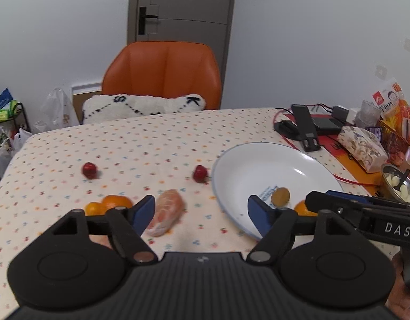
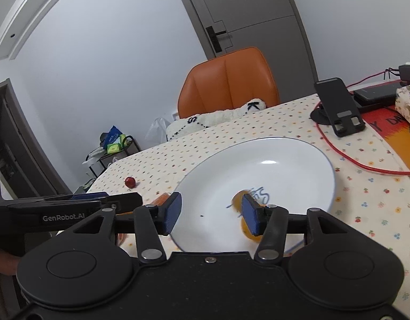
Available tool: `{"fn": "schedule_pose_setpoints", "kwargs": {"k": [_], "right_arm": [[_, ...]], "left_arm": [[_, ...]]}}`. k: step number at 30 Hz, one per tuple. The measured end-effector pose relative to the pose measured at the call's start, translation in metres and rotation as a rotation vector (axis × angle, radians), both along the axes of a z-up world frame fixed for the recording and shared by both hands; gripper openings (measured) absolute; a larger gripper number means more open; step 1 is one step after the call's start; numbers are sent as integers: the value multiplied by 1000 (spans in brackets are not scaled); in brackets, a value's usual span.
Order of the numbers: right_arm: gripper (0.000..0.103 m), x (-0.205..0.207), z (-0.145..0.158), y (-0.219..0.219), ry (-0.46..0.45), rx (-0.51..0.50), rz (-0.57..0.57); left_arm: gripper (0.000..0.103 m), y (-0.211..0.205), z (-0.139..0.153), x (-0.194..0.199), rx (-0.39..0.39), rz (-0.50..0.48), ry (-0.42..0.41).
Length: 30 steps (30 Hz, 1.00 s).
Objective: Organize fruits
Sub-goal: 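Carry the kiwi and orange over the white plate and open both tools, then grasp the small orange with the left tool while the right tool reaches the pomelo segment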
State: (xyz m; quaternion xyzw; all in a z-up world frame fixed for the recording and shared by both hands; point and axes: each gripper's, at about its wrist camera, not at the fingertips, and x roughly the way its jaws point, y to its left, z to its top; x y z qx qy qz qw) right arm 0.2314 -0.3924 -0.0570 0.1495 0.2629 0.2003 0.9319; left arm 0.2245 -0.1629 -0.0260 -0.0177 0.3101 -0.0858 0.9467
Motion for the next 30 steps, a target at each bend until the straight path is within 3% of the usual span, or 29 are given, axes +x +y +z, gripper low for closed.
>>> {"fn": "schedule_pose_setpoints", "kwargs": {"k": [30], "right_arm": [[55,-10,10,82,-14,-72,115]], "left_arm": [[77,113,-3,-45,-57,172,-5]]}}
